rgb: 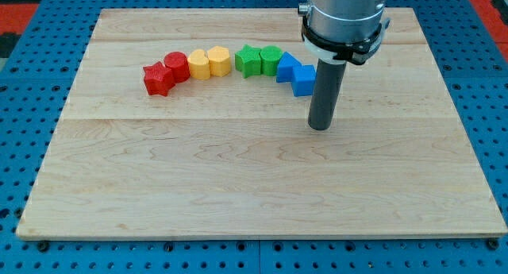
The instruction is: Move the arm to the center left of the board
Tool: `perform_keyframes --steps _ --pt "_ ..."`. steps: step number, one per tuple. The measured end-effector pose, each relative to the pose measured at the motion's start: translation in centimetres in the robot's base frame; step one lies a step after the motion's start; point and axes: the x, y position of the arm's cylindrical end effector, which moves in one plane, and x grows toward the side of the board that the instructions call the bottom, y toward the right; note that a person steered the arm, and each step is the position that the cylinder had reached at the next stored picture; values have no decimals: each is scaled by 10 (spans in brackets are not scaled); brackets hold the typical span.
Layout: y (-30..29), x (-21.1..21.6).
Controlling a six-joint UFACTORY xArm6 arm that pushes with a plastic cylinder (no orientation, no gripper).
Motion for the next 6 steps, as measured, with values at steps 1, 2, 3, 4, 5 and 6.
perform_keyframes --steps 1,2,3,4,5,6 --pt "0 0" --pt "3 0" --pt "4 0" --pt "28 33" --pt "29 37" --pt "-49 51"
